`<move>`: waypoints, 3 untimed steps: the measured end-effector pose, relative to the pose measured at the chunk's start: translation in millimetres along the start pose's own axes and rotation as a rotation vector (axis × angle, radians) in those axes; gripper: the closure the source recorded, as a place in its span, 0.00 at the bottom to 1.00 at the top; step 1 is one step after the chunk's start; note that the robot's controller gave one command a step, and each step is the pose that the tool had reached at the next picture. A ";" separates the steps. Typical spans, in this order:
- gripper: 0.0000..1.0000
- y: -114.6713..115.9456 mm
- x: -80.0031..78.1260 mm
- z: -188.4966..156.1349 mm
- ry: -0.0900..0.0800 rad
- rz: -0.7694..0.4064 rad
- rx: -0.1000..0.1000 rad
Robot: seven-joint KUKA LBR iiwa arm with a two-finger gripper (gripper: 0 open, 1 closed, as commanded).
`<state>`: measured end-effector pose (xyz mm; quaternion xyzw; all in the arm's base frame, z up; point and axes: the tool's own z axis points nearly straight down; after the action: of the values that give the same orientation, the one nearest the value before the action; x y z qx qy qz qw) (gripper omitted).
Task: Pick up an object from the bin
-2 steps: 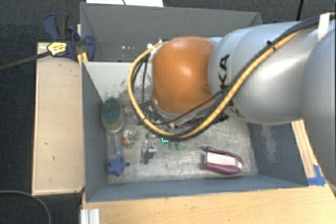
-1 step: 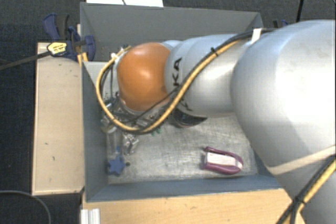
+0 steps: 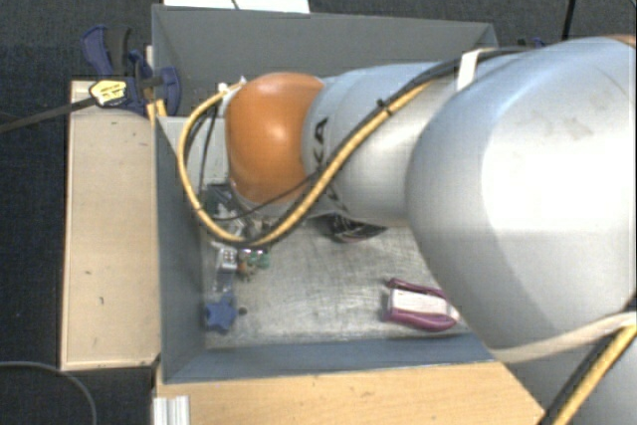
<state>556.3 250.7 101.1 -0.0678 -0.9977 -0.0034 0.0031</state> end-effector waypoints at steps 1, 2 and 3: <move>0.00 -7.1 13.4 -13.2 -0.006 -0.444 0.007; 0.00 -5.6 -11.3 26.5 -0.018 -0.838 0.006; 0.00 -12.2 -7.1 30.2 -0.009 -1.190 0.008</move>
Offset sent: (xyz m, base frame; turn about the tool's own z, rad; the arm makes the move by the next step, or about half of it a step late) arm -0.0147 -0.0056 0.0122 -0.4438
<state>561.5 237.9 70.8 0.5030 -0.8643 -0.0005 -0.0034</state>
